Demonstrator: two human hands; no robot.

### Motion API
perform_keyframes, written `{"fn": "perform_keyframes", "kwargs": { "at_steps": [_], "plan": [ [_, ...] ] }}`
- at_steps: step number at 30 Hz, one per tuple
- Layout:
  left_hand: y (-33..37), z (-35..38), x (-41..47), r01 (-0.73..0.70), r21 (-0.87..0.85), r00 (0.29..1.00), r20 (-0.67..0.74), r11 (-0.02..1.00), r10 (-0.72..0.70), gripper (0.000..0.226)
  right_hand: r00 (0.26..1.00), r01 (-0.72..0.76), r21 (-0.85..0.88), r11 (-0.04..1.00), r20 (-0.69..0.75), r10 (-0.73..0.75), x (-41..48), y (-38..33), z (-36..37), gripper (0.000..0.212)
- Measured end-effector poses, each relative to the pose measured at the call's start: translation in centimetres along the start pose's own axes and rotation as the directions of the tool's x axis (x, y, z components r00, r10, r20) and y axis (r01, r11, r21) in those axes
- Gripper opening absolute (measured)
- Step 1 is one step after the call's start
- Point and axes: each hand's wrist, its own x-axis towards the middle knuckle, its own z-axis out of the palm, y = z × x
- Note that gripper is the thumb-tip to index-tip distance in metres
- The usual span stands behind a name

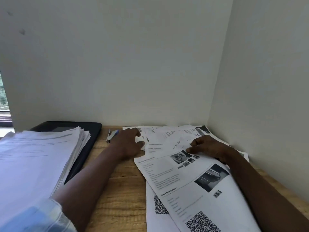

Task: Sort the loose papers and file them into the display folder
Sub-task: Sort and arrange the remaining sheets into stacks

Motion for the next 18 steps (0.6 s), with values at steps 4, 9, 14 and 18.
{"fn": "perform_keyframes", "kwargs": {
  "at_steps": [4,9,14,18],
  "plan": [
    [-0.3,-0.2,0.3,0.033,0.063,0.989,0.140,0.997,-0.041,0.063,0.998,0.046,0.030,0.998,-0.034,-0.045,0.2,0.5,0.3,0.042],
    [0.0,0.1,0.6,0.010,0.064,0.998,-0.058,0.998,-0.007,0.050,0.992,0.088,0.023,0.996,-0.093,-0.086,0.5,1.0,0.5,0.033],
    [0.4,-2.2,0.3,0.103,0.013,0.921,-0.380,0.995,-0.090,0.028,0.988,0.107,0.028,0.994,-0.114,-0.104,0.6,1.1,0.9,0.029],
    [0.4,-6.2,-0.6,0.137,-0.068,0.720,-0.679,0.988,-0.146,0.028,0.985,0.095,0.082,0.992,-0.152,-0.081,0.6,1.1,1.1,0.033]
  ]
}}
